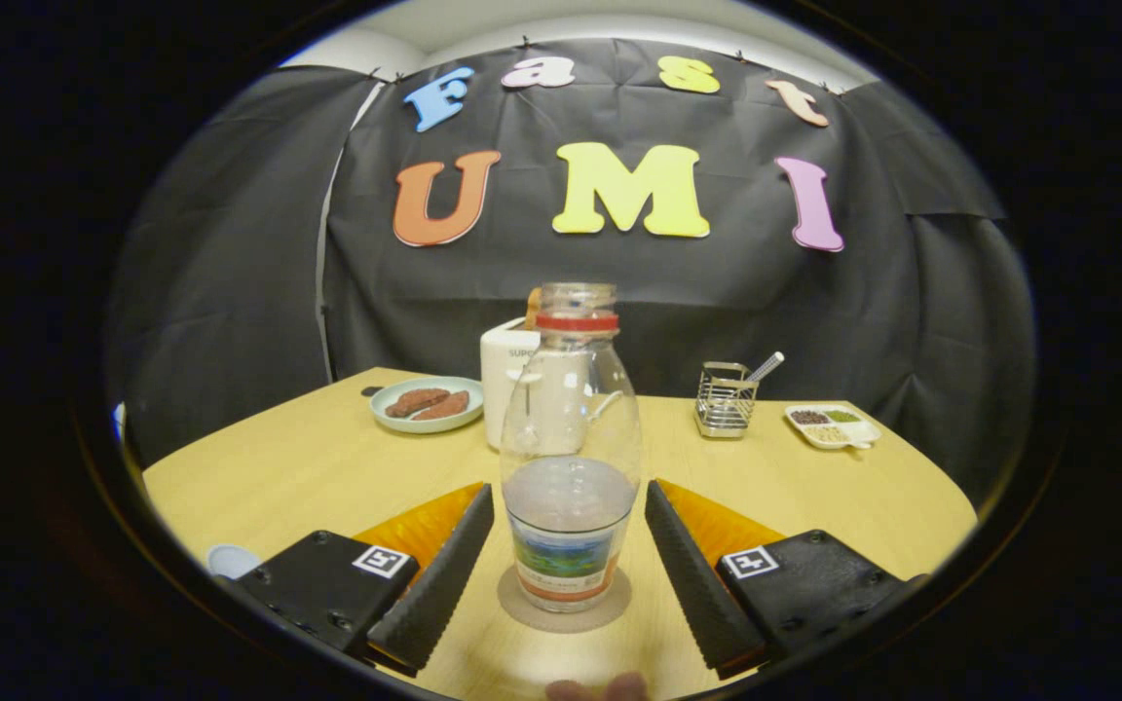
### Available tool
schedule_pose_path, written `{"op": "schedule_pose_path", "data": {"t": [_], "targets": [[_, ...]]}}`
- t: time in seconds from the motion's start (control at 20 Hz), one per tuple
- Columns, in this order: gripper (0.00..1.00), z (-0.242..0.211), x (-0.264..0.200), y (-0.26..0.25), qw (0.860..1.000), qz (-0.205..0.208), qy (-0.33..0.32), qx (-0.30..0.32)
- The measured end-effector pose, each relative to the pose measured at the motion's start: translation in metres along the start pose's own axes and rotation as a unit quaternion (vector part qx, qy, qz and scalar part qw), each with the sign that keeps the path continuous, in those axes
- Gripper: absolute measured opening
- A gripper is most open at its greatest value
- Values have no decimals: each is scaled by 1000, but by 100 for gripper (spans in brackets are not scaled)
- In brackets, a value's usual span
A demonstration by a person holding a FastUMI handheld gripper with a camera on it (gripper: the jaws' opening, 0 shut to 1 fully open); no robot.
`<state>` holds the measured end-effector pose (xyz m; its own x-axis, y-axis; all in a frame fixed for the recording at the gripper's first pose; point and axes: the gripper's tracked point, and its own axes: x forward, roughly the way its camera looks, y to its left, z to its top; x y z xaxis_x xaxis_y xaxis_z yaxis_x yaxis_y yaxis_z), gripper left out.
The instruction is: Take the bottle from table, then pour the juice into the cup, finally place the bottle on the coaster
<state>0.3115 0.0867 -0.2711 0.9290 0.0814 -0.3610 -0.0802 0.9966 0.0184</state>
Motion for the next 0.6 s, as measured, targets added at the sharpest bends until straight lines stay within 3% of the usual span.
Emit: {"op": "schedule_pose_path", "data": {"t": [0.35, 0.6], "targets": [[100, 36, -55, -4, 999, -6, -34, 33], [100, 94, -125, -31, 993, -49, -97, 38]]}}
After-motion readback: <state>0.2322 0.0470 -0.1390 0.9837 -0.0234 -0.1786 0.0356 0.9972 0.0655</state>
